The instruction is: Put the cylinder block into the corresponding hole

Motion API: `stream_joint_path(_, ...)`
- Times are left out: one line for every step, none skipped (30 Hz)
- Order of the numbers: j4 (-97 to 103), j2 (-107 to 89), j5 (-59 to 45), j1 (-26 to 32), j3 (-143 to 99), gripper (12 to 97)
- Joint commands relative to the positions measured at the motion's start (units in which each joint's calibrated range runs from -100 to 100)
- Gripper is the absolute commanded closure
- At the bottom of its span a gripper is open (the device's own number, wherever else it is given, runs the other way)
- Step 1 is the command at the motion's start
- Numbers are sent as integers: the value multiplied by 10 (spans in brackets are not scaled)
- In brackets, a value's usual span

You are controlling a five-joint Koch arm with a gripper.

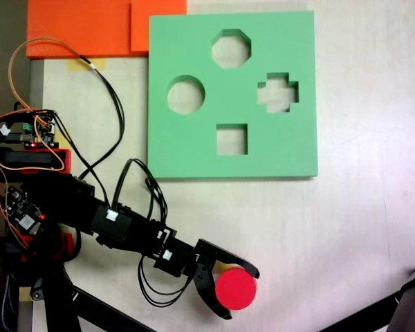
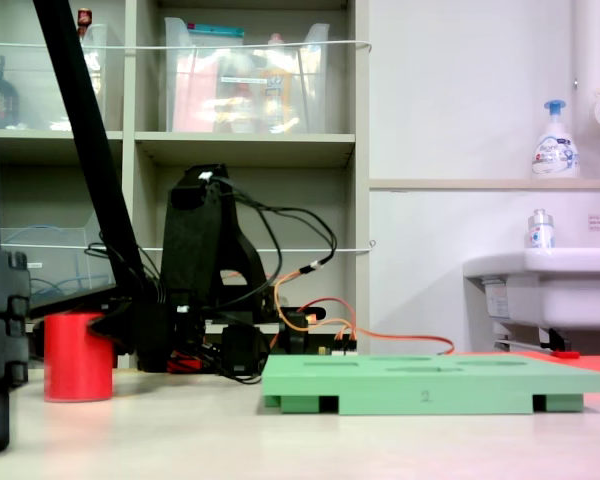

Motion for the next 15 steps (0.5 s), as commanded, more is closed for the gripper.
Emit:
stream_joint_path(59, -13, 2, -2, 15, 657)
stream_joint_path(59, -14, 2, -2, 15, 658)
stream_joint_path(59, -17, 2, -1, 16, 661)
stream_joint_path(59, -17, 2, -1, 15, 681)
stream_joint_path(59, -18, 2, -1, 15, 711)
stream_joint_path(59, -18, 2, -1, 14, 740)
stream_joint_path(59, -18, 2, -1, 13, 764)
stream_joint_path(59, -18, 2, -1, 12, 779)
stream_joint_path(59, -18, 2, -1, 11, 785)
stream_joint_path(59, -18, 2, -1, 9, 787)
stream_joint_path(59, -18, 2, -1, 6, 787)
stream_joint_path(59, -18, 2, -1, 3, 787)
stream_joint_path(59, -20, 2, -1, 1, 787)
stream_joint_path(59, -24, 2, 0, -2, 788)
stream_joint_path(59, -30, 2, 0, -4, 788)
